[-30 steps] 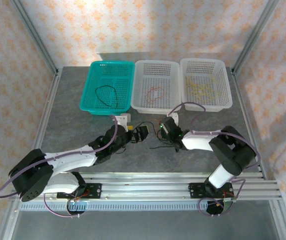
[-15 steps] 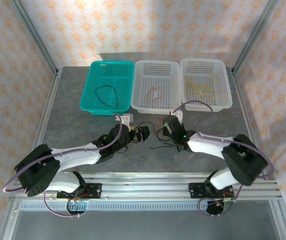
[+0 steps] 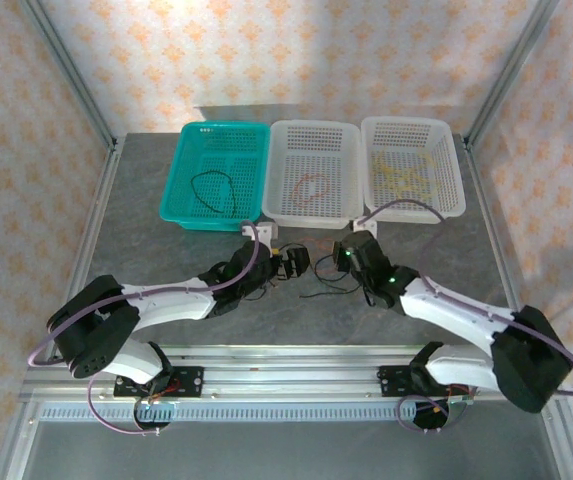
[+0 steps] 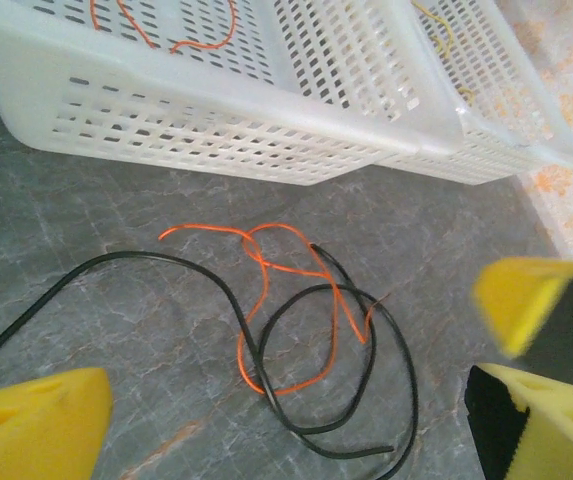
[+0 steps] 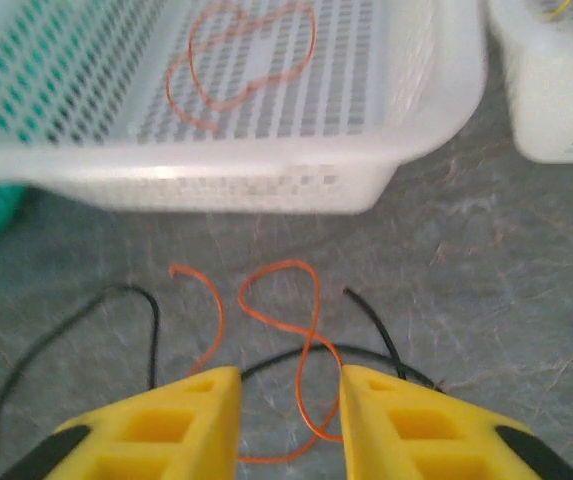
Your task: Untangle the cables
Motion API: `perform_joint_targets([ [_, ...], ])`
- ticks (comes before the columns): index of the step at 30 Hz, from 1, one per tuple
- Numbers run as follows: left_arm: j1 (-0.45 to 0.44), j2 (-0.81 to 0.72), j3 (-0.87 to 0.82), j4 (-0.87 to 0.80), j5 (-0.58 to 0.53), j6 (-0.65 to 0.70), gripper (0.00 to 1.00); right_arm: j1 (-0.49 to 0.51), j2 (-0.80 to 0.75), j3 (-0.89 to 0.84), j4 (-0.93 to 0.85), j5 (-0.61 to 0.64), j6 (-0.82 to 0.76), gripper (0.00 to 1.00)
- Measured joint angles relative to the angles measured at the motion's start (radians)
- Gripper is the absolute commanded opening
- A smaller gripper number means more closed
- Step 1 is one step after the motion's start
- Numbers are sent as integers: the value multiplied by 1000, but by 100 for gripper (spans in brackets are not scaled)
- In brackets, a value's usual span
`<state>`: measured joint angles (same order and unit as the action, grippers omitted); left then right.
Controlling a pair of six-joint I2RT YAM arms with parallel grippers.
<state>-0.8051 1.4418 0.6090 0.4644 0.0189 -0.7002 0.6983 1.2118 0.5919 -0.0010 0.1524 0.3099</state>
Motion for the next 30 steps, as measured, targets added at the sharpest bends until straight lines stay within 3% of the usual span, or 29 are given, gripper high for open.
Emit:
perform_joint_targets([
  [5, 0, -2, -31, 80, 22, -37, 92, 3, 137, 6, -13, -34, -45, 60],
  [11, 9, -9, -85, 109, 30, -70, 92, 2, 217, 27, -4, -20, -50, 61],
  [22, 16, -33, -87, 110, 30, -76, 91, 2, 328, 55, 80, 43, -34, 53],
  [30, 23, -33, -89, 121, 36, -78, 92, 2, 367, 57, 108, 67, -14, 33],
])
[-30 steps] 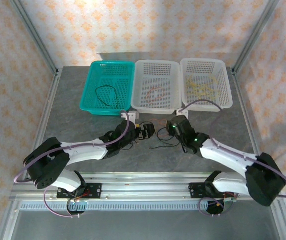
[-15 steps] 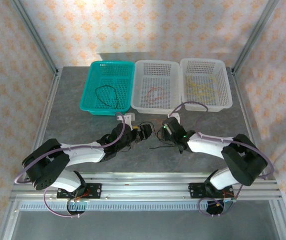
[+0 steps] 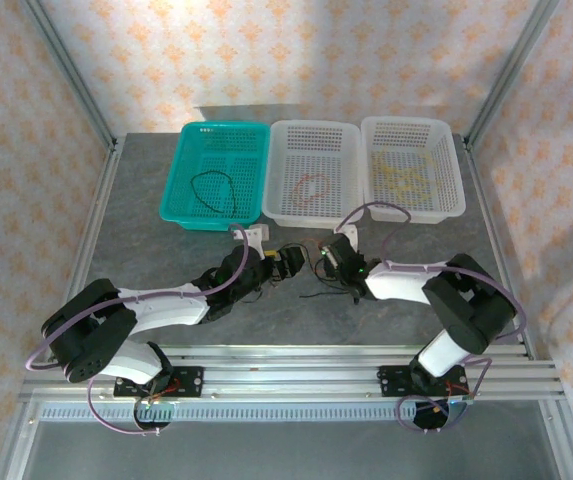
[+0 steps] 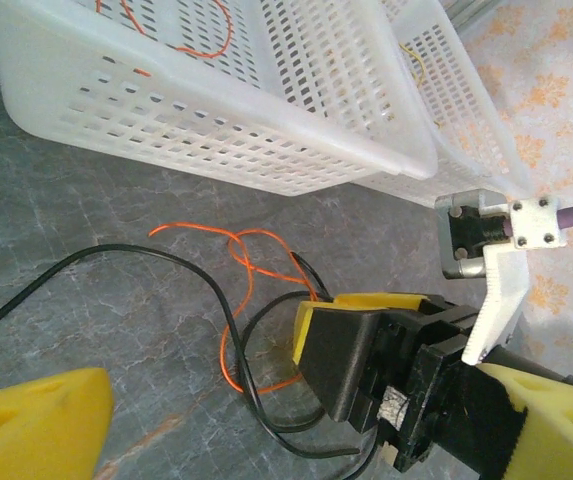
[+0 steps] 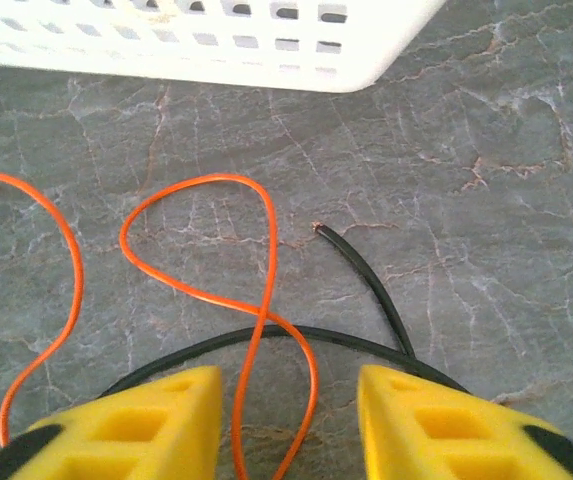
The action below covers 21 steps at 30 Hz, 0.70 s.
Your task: Untangle the cables
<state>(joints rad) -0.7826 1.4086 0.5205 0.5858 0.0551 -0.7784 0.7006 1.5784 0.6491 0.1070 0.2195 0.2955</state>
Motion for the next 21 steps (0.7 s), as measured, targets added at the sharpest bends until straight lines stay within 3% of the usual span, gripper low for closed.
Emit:
perform_joint_targets([
  [10, 0, 54, 6, 27, 16, -8, 92, 0, -55, -2, 2, 10, 17, 13],
  [18, 0, 156, 65, 28, 15, -20, 94, 0, -272, -22, -59, 10, 19, 9],
  [21, 0, 194, 97, 27, 15, -29, 95, 0, -352, -24, -93, 9, 21, 12],
])
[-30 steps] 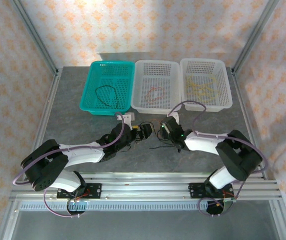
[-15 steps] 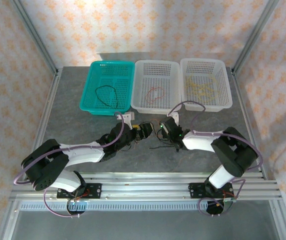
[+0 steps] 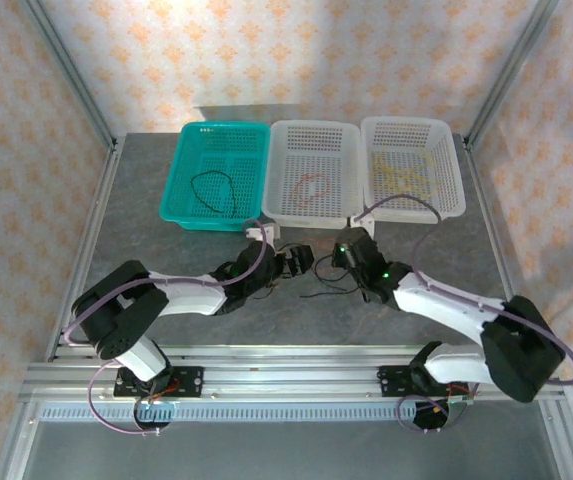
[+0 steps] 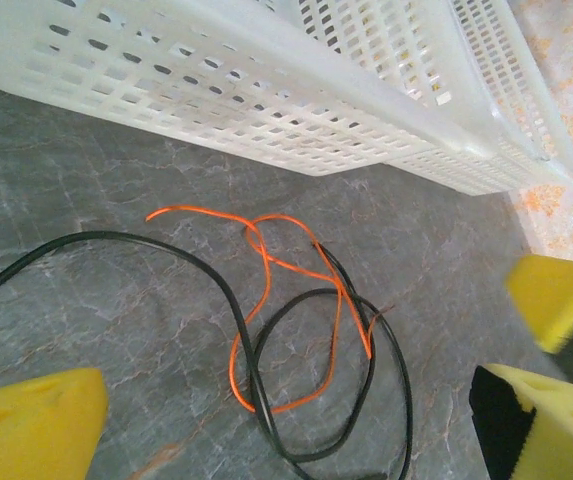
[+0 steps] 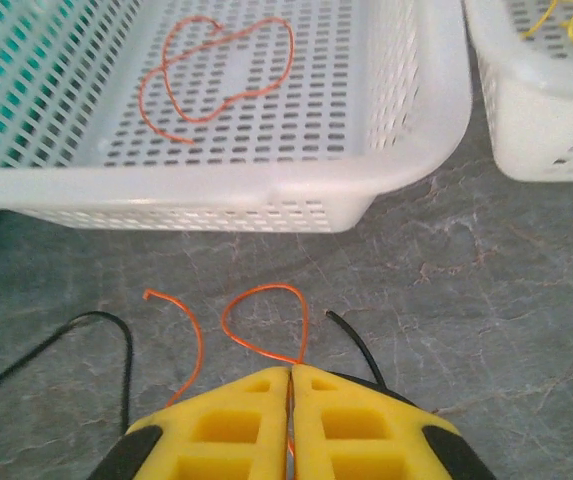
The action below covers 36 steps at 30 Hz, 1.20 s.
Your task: Untangle the cables
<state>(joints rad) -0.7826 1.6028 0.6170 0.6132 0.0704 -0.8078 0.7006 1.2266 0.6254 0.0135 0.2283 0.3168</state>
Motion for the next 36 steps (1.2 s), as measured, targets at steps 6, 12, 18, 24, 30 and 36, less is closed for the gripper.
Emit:
perform_joint_targets([
  [6, 3, 13, 2, 38, 9, -26, 95, 0, -15, -1, -13, -47, -35, 32],
  [12, 24, 17, -69, 184, 54, -88, 95, 0, 128, -3, -12, -76, -66, 57],
  [18, 26, 26, -91, 240, 72, -119, 94, 0, 243, -2, 16, -48, -68, 59],
  [24, 26, 26, -91, 245, 80, -119, 94, 0, 326, 23, 50, 13, -59, 52],
  [30, 31, 26, -91, 245, 80, -119, 94, 0, 382, 46, 74, 39, -48, 35],
  [36, 35, 26, -91, 243, 79, -119, 94, 0, 384, 46, 84, 41, -39, 15],
])
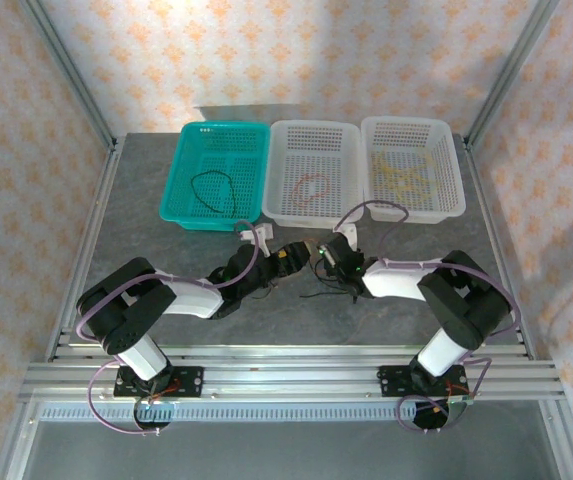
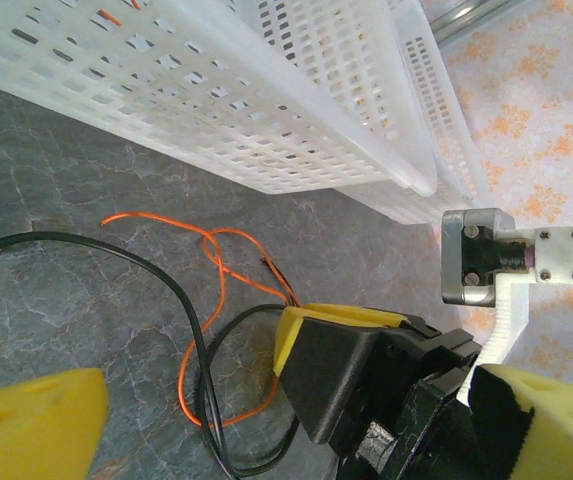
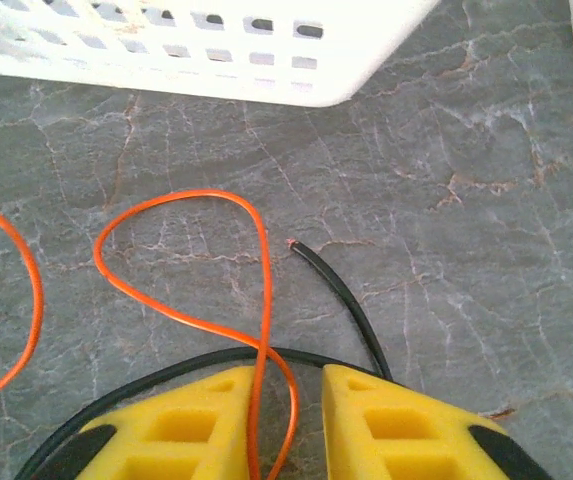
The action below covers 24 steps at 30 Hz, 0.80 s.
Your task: Untangle the cables
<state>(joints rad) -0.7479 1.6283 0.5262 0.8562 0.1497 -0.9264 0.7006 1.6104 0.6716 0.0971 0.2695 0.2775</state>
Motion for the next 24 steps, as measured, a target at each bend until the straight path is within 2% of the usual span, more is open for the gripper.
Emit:
perform_joint_targets([
  [3, 0, 0, 0, -9, 0, 0, 94, 0, -5, 0, 1, -2, 3, 10],
  [8, 0, 1, 8, -30, -1, 1, 96, 0, -61, -3, -2, -4, 11, 6],
  [24, 0, 106, 68, -55, -4, 3, 96, 0, -548, -43, -110, -65, 17, 0],
])
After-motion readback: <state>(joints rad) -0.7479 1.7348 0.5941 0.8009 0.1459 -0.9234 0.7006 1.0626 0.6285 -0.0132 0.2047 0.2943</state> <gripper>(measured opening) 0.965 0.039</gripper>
